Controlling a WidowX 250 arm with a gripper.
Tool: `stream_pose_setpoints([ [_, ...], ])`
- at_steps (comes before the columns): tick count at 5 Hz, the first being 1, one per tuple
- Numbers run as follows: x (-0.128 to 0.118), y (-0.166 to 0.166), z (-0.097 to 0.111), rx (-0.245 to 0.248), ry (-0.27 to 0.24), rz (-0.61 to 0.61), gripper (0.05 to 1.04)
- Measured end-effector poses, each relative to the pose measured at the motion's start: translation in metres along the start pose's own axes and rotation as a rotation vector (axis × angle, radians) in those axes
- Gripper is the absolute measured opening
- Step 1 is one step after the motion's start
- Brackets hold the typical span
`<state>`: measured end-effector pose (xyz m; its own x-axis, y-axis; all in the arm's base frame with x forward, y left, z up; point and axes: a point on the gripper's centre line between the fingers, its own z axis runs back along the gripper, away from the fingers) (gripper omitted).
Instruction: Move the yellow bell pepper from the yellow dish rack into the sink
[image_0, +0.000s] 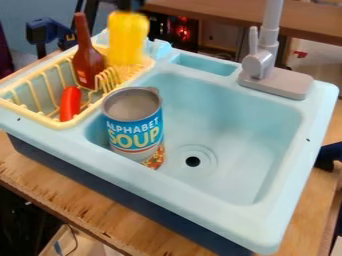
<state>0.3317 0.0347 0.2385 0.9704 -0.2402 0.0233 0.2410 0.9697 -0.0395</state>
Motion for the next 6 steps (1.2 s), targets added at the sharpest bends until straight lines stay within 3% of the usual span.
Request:
stream_pose_setpoints([
  [1, -0.015, -0.032, 0.018, 0.022, -0.039, -0.064, 0.106],
  [2, -0.031, -0.064, 0.018, -0.008, -0.051, -0.138, 0.106],
  [3, -0.038, -0.111, 0.012, -0.092, -0.087, -0.278, 0.106],
  [4, -0.038, -0.149, -0.002, -0.142, -0.115, -0.382, 0.106],
  [5, -0.032, -0.162, -0.013, -0.12, -0.14, -0.417, 0.106],
  [6, -0.025, -0.155, -0.028, -0.069, -0.107, -0.384, 0.106],
])
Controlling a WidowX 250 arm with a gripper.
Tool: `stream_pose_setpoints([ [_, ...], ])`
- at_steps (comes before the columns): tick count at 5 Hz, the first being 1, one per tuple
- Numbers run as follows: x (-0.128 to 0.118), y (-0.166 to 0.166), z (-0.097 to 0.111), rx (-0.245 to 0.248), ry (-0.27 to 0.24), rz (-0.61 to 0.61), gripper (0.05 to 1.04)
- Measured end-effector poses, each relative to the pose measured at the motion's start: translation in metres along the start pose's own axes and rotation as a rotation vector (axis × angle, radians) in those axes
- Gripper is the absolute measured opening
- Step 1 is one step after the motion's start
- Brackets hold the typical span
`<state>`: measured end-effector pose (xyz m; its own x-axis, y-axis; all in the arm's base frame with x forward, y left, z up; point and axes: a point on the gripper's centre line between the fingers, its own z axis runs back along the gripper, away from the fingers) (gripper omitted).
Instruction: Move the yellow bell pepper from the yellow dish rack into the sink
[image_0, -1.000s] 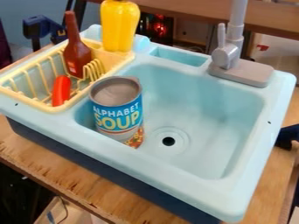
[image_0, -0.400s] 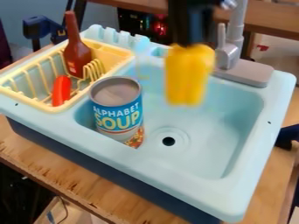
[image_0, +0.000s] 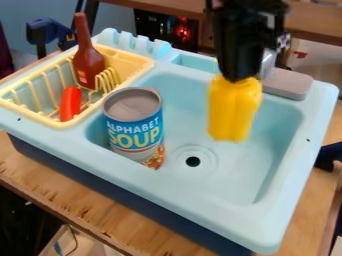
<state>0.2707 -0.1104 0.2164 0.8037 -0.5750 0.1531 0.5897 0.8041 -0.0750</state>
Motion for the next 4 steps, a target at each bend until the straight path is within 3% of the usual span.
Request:
stream_pose_setpoints([
  [1, -0.006, 0.011, -0.017, 0.043, 0.072, 0.04, 0.106],
  [2, -0.008, 0.012, -0.03, 0.04, 0.09, 0.05, 0.106],
  [4, -0.019, 0.004, -0.062, -0.023, 0.118, 0.006, 0.106],
])
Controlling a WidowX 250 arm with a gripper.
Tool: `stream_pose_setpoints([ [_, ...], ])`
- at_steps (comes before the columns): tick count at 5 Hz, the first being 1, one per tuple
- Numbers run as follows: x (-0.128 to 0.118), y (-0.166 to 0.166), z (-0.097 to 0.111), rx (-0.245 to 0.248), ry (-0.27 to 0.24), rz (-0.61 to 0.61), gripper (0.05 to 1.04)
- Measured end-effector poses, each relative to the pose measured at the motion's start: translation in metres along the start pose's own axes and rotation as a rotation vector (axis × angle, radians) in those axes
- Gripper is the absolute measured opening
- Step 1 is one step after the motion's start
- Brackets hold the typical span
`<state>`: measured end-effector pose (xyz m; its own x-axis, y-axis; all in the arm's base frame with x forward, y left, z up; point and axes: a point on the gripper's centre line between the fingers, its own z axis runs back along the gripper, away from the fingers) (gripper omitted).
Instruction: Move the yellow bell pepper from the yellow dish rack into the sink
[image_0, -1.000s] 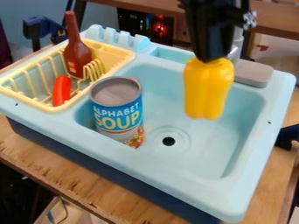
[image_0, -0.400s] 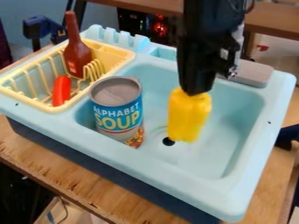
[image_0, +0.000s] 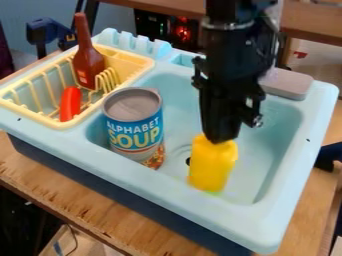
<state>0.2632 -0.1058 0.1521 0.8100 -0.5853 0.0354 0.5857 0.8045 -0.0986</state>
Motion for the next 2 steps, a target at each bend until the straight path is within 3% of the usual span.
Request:
stream_pose_setpoints([
  [1, 0.004, -0.0078, -0.0066, -0.067, -0.046, -0.086, 0.106],
  [2, 0.0061, -0.0018, -0.0059, -0.07, -0.076, -0.1, 0.106],
])
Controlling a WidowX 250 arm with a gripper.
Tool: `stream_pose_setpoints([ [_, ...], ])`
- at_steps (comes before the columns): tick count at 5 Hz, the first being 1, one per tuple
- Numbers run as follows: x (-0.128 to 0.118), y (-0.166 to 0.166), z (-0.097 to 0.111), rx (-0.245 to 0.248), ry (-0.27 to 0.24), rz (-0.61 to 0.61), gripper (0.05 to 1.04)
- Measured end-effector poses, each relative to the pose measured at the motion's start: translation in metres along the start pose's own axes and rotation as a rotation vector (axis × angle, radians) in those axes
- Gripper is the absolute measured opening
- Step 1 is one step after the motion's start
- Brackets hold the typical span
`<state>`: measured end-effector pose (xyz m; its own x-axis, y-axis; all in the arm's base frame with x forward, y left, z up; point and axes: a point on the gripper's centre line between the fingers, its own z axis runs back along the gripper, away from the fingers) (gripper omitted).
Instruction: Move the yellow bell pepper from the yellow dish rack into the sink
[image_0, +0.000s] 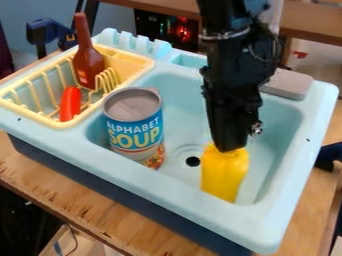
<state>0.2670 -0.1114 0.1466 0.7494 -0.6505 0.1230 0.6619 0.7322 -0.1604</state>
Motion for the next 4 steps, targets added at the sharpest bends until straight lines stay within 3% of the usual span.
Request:
stream_pose_setpoints([
  [1, -0.004, 0.002, -0.003, 0.008, 0.017, -0.007, 0.14],
  [2, -0.012, 0.002, -0.008, 0.003, 0.053, -0.02, 0.353],
  [3, -0.02, 0.001, -0.011, -0.001, 0.084, -0.021, 0.638],
  [4, -0.029, 0.001, 0.001, 0.041, 0.115, -0.004, 0.949],
])
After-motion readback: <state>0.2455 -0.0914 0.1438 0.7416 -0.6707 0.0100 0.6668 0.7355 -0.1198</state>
